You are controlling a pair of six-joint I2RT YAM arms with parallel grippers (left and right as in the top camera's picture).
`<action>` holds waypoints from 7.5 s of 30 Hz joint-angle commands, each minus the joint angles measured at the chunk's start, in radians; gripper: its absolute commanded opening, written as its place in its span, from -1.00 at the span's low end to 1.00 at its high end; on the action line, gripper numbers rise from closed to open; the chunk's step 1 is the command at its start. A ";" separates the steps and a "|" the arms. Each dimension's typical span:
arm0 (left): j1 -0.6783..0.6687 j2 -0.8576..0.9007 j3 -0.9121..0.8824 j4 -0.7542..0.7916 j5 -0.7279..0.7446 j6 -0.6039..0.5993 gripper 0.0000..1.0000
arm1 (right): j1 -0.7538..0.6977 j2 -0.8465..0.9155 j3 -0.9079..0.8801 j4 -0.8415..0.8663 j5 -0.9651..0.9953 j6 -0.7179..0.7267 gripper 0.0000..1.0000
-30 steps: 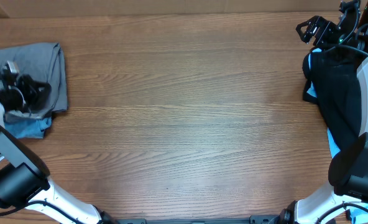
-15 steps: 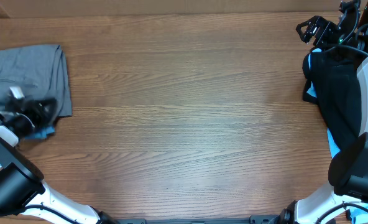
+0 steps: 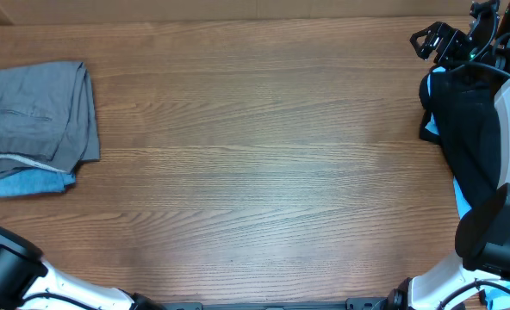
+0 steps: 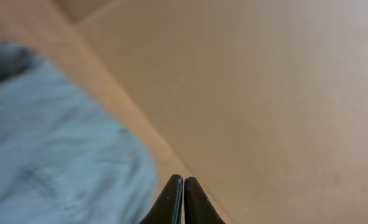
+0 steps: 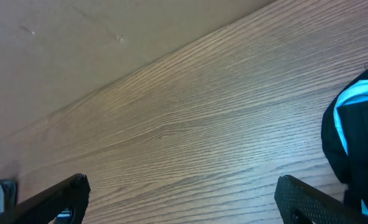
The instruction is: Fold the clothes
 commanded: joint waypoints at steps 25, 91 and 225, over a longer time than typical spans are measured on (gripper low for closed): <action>-0.156 0.032 0.008 0.234 -0.229 -0.192 -0.81 | 0.001 -0.003 0.000 0.002 0.000 -0.001 1.00; -0.782 -0.201 0.307 0.320 0.212 -0.674 1.00 | 0.001 -0.003 0.000 0.002 0.000 -0.001 1.00; -0.939 -0.863 -0.086 -1.394 -1.921 0.401 1.00 | 0.413 -1.858 -1.713 0.679 0.414 -0.034 1.00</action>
